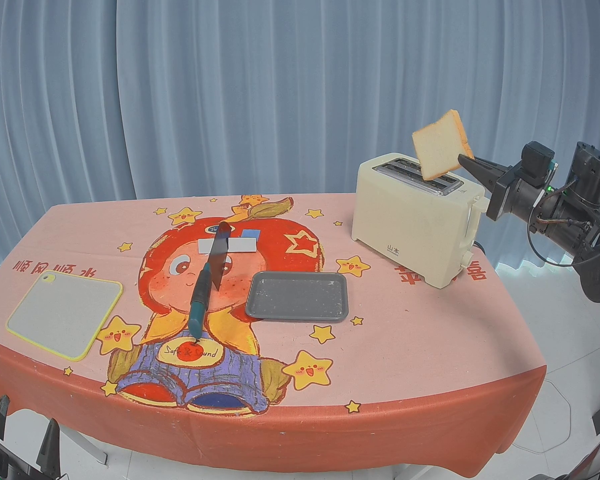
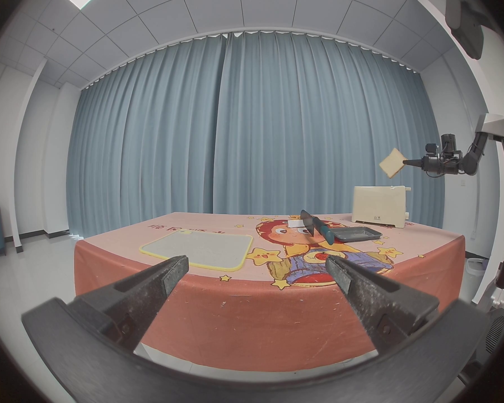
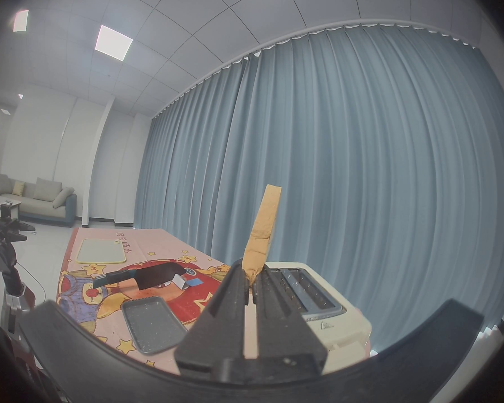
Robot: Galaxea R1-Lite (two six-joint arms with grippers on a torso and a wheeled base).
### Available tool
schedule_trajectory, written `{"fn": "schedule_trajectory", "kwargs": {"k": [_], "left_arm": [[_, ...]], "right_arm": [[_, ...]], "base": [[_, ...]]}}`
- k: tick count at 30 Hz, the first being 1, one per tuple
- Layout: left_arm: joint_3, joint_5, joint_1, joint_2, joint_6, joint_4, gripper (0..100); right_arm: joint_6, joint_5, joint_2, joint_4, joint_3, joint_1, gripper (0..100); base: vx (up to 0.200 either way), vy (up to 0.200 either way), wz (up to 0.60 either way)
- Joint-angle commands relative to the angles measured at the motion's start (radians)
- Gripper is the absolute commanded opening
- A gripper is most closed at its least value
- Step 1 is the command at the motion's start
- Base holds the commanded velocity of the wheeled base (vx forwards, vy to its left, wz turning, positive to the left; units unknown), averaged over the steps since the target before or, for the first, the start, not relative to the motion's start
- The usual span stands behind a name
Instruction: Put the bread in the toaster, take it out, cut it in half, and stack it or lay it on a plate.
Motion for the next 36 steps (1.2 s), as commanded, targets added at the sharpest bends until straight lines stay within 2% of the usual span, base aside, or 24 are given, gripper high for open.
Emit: {"fn": "schedule_trajectory", "kwargs": {"k": [1, 6, 12, 20, 26, 36], "left_arm": [[0.018, 0.000, -0.001, 0.002, 0.000, -0.001, 100], [0.018, 0.000, -0.001, 0.002, 0.000, -0.001, 100], [0.018, 0.000, -0.001, 0.002, -0.001, -0.001, 100], [0.018, 0.000, -0.001, 0.002, 0.000, -0.001, 100], [0.018, 0.000, -0.001, 0.002, 0.000, -0.001, 100], [0.018, 0.000, -0.001, 0.002, -0.001, -0.001, 100]], "right_arm": [[-0.001, 0.008, 0.031, 0.017, -0.047, -0.018, 0], [-0.004, 0.035, 0.029, 0.129, -0.120, -0.040, 0], [-0.041, 0.086, 0.042, 0.211, -0.197, -0.054, 0], [-0.078, 0.103, 0.049, 0.340, -0.297, -0.060, 0], [-0.173, 0.114, 0.086, 0.428, -0.350, -0.087, 0], [-0.196, 0.117, 0.138, 0.429, -0.383, -0.098, 0]], "base": [[0.000, 0.000, 0.00], [0.000, 0.000, 0.00], [0.000, 0.000, 0.00], [0.000, 0.000, 0.00], [0.000, 0.000, 0.00], [0.000, 0.000, 0.00]]}}
